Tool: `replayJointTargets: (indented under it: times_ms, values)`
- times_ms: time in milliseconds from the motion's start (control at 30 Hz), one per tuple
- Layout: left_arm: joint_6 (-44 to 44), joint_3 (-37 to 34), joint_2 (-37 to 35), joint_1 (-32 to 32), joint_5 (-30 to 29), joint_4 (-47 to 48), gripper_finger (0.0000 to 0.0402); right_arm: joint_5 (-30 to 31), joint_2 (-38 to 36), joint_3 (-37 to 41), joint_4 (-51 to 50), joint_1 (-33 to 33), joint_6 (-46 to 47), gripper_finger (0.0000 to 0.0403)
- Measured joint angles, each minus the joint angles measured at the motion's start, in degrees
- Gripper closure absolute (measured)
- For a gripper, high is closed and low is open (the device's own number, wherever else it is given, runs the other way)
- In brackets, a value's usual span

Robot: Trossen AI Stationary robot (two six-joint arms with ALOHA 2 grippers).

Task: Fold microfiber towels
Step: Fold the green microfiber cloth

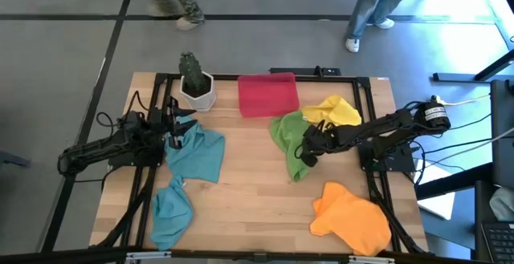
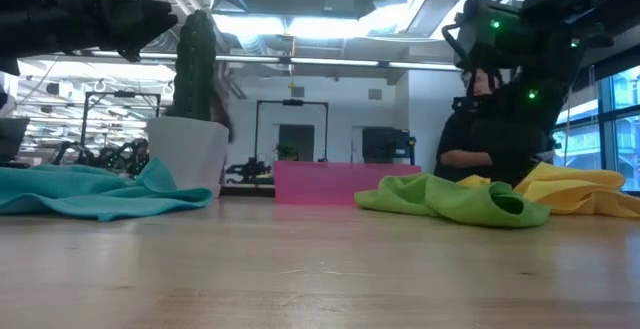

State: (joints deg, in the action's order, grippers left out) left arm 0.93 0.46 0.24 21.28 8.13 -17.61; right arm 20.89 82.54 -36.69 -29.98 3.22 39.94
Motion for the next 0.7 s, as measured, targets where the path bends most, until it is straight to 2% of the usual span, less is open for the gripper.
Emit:
replayJointTargets:
  times_ms: [67,333,500,700]
  values:
    - [-0.02,-0.02,-0.01,0.00,0.01,0.00,0.0250,0.82,0.00,-0.98,0.09,-0.02,-1.18,0.0393]
    - [0.00,-0.02,0.01,0.00,0.01,0.00,0.0250,3.44,-0.02,-4.90,0.21,2.10,-2.72,0.0395]
    - [0.02,0.00,-0.01,0.02,0.01,0.00,0.0250,3.48,-0.07,-4.38,0.54,3.74,-2.77,0.0365]
    - [0.04,-0.01,0.01,0.02,0.01,0.00,0.0250,2.75,-0.04,-2.26,0.21,4.48,-1.76,0.0302]
